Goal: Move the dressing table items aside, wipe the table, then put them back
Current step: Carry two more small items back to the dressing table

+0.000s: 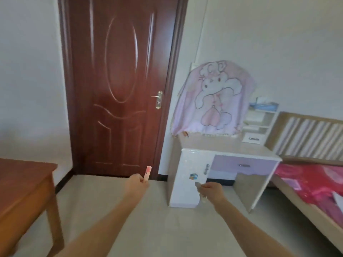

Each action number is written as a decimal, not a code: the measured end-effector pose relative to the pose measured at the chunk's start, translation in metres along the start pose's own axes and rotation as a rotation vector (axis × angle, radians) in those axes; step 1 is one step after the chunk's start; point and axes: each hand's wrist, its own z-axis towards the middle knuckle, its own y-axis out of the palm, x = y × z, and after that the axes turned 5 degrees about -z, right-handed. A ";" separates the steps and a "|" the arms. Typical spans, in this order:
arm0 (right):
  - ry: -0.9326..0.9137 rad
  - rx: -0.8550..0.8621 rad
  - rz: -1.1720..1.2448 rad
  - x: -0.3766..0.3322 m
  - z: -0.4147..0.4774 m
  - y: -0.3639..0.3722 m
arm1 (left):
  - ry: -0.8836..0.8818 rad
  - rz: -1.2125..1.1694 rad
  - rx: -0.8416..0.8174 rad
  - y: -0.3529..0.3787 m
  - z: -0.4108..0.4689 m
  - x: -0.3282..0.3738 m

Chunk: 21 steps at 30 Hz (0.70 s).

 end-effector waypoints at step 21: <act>0.008 0.132 -0.159 0.056 0.224 -0.105 | 0.182 -0.069 -0.082 0.215 0.169 0.152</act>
